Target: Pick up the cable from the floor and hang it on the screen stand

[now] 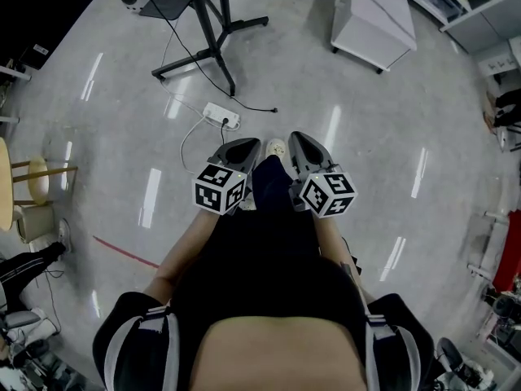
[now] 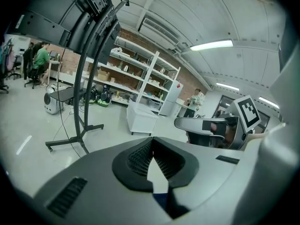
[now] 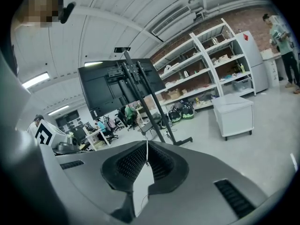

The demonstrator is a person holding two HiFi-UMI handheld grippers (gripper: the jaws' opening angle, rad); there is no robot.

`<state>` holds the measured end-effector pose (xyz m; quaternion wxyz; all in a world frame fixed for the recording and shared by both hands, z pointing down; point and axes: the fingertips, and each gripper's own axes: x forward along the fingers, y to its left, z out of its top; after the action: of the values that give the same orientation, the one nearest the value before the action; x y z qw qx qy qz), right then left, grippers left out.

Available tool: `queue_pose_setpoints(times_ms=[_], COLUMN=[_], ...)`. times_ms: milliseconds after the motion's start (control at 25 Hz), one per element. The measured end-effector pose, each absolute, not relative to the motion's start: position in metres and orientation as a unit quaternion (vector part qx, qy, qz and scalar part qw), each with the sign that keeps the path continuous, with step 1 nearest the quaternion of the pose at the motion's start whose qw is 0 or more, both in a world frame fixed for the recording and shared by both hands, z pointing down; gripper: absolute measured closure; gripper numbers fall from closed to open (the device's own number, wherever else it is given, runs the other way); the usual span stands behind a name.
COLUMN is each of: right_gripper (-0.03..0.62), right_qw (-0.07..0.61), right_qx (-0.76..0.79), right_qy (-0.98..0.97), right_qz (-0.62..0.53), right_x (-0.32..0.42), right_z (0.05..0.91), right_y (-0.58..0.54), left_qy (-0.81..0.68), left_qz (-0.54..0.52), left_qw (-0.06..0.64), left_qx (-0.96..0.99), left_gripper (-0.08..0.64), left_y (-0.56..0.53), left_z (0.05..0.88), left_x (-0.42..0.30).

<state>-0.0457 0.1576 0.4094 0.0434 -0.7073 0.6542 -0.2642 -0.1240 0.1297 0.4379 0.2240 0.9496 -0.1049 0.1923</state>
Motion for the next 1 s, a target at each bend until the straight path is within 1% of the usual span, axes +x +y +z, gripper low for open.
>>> queue_pose_setpoints(times_ms=[360,680,1000], right_gripper=[0.566,0.566,0.567], right_qw=[0.039,0.028,0.049], right_qx=[-0.708,-0.688,-0.649], right_qy=[0.645,0.656,0.678], right_qz=[-0.286,-0.308,-0.341], right_x=[0.015,0.067,0.116], right_z=[0.418,0.427,0.436], right_y=[0.115,0.078,0.043], left_qy=[-0.104,-0.108,-0.108], left_qz=[0.216,0.212,0.211], left_qw=[0.238,0.243,0.229], left_qx=[0.941,0.94,0.944], left_gripper=[0.552,0.552,0.552], left_y=[0.085,0.044,0.011], left_z=[0.449,0.45,0.44], left_x=[-0.068,-0.003,0.057])
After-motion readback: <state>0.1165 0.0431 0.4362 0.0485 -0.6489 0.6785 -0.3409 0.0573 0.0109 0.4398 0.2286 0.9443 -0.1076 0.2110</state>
